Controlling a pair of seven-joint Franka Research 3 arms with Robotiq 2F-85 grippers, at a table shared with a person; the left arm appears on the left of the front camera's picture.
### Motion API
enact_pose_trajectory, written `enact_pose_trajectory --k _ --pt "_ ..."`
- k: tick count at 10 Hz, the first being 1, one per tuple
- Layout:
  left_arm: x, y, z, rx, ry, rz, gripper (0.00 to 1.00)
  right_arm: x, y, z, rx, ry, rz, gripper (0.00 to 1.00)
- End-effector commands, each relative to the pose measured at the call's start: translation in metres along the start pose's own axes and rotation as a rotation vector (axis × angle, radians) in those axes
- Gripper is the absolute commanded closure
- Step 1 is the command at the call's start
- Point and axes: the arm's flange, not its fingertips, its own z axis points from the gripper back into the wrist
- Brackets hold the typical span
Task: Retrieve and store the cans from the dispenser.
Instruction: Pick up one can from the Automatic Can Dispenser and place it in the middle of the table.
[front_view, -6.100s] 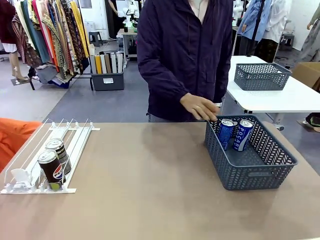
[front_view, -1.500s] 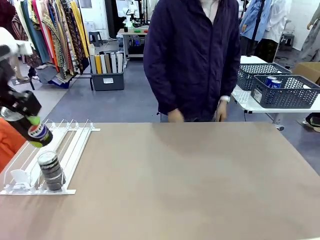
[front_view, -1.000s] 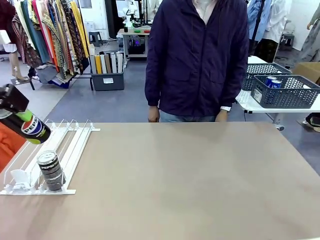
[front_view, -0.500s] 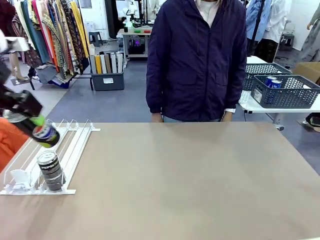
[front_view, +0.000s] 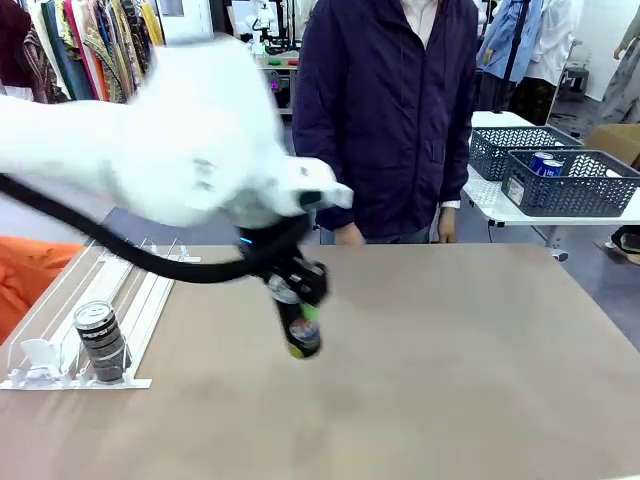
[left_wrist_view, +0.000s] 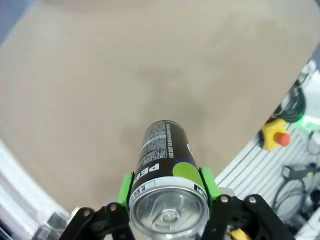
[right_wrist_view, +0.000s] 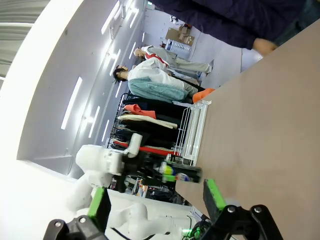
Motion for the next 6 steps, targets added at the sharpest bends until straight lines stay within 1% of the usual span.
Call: enact_pose_trajectory --k 1,2,3,6 --pt "0.057 -0.009 -0.033 0.106 0.105 -0.081 1.00 0.003 0.003 -0.001 0.009 -0.009 0.006 0.00" --pt "0.061 -0.021 -0.052 0.152 0.130 -0.100 1.00 0.003 0.003 -0.001 0.009 -0.009 0.006 0.00" --pt "0.061 -0.026 -0.064 0.154 0.145 -0.105 1.00 0.003 0.003 -0.001 0.009 -0.009 0.006 0.00" --pt "0.058 -0.018 -0.080 0.137 0.134 -0.065 1.00 0.003 0.003 -0.001 0.009 -0.009 0.006 0.00"
